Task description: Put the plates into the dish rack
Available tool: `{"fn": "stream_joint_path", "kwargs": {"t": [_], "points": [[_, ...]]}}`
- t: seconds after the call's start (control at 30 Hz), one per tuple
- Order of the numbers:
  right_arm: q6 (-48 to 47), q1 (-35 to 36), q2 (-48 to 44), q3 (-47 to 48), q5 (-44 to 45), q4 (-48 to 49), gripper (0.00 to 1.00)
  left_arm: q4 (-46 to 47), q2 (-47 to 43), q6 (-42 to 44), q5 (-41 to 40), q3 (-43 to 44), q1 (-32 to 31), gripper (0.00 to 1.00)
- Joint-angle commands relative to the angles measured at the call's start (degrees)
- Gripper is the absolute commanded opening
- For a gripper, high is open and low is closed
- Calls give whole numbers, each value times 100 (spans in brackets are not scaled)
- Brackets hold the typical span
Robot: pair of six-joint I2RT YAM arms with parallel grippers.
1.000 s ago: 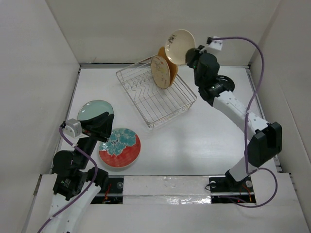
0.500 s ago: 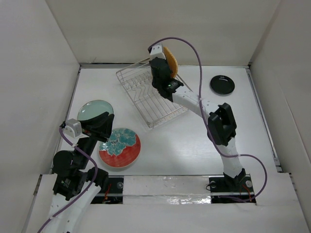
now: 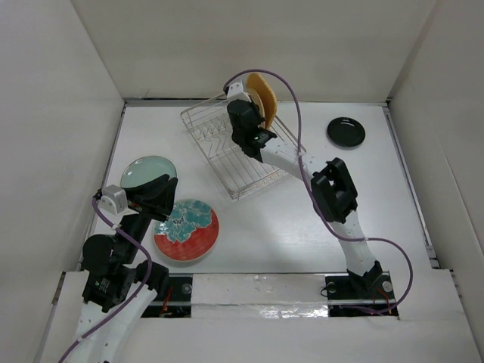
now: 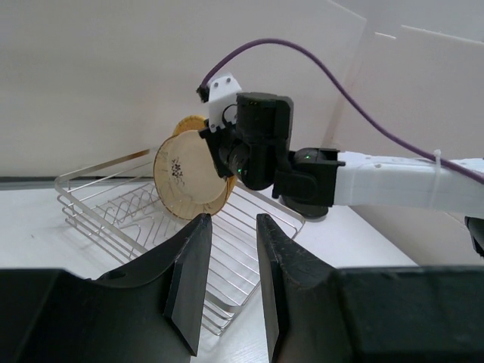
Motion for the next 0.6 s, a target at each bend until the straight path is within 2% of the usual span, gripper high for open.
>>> {"fn": "stream_joint_path", "kwargs": {"t": [0.0,0.23,0.43,0.47,0.53,0.57], "points": [[-85,39,270,318,106,229,0,244,-14,40,39,2,-35,27],[-226,144,745,731,141,132,0,244,4,40,30,10,-35,27],[116,144,878,740,9,-8,2,235,13,57,21,10,-35,27],[152,144,869,697,0,-9,12,235,13,48,21,10,-35,27],[248,144,825,644,27,-35,26,235,21,48,30,2,-35,27],[292,144,695,591,27,-26,38,244,21,48,30,2,-35,27]]}}
